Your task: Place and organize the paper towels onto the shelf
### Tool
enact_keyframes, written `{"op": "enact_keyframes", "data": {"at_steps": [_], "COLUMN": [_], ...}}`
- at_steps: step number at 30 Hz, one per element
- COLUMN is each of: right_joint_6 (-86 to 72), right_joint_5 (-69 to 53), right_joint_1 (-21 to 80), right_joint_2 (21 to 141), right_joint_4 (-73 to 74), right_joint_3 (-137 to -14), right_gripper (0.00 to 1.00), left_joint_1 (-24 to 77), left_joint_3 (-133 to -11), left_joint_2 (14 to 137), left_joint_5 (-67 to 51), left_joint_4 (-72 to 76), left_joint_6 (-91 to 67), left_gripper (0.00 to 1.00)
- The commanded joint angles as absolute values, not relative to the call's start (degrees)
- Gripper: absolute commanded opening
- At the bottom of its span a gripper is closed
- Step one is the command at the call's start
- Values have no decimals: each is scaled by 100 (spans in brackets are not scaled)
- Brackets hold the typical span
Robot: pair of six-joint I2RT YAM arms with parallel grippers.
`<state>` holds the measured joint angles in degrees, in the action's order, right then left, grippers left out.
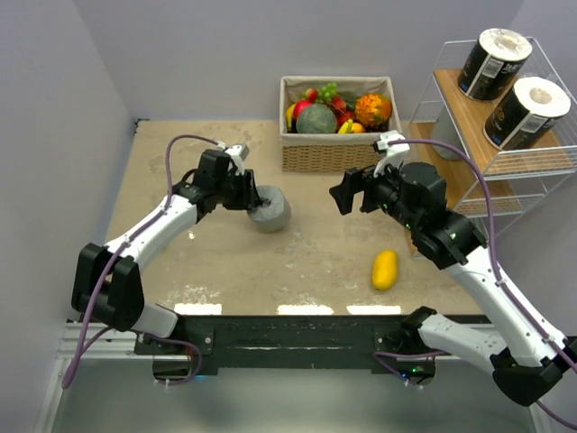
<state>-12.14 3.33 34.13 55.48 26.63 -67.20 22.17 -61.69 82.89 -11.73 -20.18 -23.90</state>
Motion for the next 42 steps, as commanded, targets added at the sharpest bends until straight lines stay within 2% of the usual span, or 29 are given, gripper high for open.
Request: {"op": "enact_keyframes", "data": {"at_steps": [1,4,6,8,12,16,21,26,29,34,42], "right_joint_6": [-1301,-1309,-1362,-1397,-1546,-1810,-2047,-2267,-2373,-2259,-2136], "right_joint_5": [448,510,571,667,677,598,764,817,861,879,931], "right_joint_1": [3437,3437,3437,3437,3437,3577,4103,4543,4920,5247,5520], "right_joint_2": [5668,5730,5766,5879,6240,6609,7101,7865,8348,9271,10423], "right_joint_4": [2988,3199,3287,3470,3744,3744,3560,3227,2928,2935,3024], "right_joint_3": [-6864,-7005,-7040,-7101,-7242,-7382,-7611,-7918,-8138,-8927,-9641], "right_gripper": [95,95,95,94,92,89,88,84,82,78,70], "left_joint_1": [2215,2215,2215,2206,2162,1829,1091,1090,1099,1151,1178], "left_joint_3": [-6126,-6301,-6607,-6828,-7276,-7313,-6445,-5565,-4688,-4492,-4658], "left_joint_2": [8367,8297,8384,8420,8236,7937,7077,5849,4968,4001,3779], "left_joint_5": [-1731,-1600,-1573,-1468,-1047,-19,790,1493,1503,1538,2680], "left_joint_4": [-2074,-2161,-2320,-2601,-2716,-2848,-2488,-2189,-1759,-1451,-1889], "left_joint_6": [-2584,-2497,-2452,-2391,-2268,-2215,-2180,-2013,-1925,-2039,-2109], "left_gripper": [48,54,70,81,89,94,94,94,94,94,93]}}
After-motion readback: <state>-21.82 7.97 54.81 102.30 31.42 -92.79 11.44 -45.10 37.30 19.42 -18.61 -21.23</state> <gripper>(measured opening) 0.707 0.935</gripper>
